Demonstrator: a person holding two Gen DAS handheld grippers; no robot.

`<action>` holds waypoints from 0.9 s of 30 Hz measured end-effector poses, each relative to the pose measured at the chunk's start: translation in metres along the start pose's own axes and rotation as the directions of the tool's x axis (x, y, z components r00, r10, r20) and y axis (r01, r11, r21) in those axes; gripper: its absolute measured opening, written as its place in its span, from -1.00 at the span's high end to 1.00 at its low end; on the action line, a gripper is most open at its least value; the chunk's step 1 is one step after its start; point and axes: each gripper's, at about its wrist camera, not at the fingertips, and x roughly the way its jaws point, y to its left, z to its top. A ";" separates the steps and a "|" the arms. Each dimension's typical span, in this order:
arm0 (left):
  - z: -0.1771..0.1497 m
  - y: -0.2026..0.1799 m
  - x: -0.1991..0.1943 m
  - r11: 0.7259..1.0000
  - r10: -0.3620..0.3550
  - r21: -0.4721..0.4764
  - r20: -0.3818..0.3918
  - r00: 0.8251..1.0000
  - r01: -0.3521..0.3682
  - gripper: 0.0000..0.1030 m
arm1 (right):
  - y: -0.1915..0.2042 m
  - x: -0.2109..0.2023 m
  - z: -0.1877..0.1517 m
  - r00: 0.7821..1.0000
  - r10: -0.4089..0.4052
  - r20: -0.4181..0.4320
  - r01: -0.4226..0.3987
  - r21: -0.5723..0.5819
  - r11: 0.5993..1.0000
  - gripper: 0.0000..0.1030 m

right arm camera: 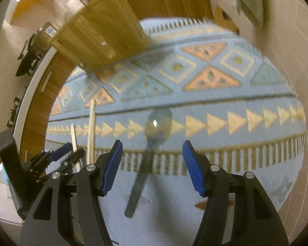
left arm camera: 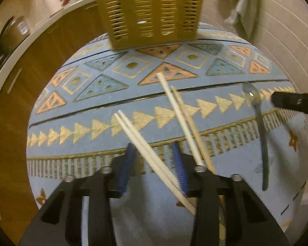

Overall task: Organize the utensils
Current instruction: 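Grasp a wooden chopstick with the left gripper while the right grasps a clear spoon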

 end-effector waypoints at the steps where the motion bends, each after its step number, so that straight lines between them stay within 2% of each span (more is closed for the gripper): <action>1: 0.000 -0.001 0.000 1.000 -0.009 0.014 0.001 1.000 0.009 0.54 | 0.000 0.003 -0.002 1.000 -0.003 -0.016 0.003 0.002 1.000 0.00; 4: -0.001 -0.005 -0.001 0.997 -0.019 0.080 0.021 1.000 0.017 0.71 | 0.011 0.012 -0.011 0.999 -0.012 -0.053 0.010 -0.035 0.999 0.27; 7: -0.002 0.000 -0.001 0.991 -0.080 0.115 0.035 0.996 0.076 0.76 | 0.024 0.021 -0.015 0.997 -0.042 -0.065 0.038 -0.068 0.997 0.34; 11: 0.000 0.011 -0.001 0.986 -0.141 0.097 0.032 0.989 0.138 0.79 | 0.032 0.024 -0.012 0.994 -0.100 -0.037 0.097 -0.083 0.992 0.39; 16: 0.003 0.020 0.000 0.990 -0.130 0.052 0.029 0.991 0.129 0.79 | 0.046 0.031 -0.008 0.985 -0.172 -0.014 0.170 -0.118 0.978 0.40; 23: 0.009 0.027 0.004 0.987 -0.159 0.028 0.000 0.987 0.159 0.71 | 0.055 0.036 -0.008 0.966 -0.259 0.012 0.257 -0.146 0.955 0.63; 27: 0.013 0.021 0.006 0.991 -0.123 0.057 -0.023 0.992 0.124 0.71 | 0.060 0.038 -0.008 0.955 -0.297 0.023 0.297 -0.172 0.939 0.72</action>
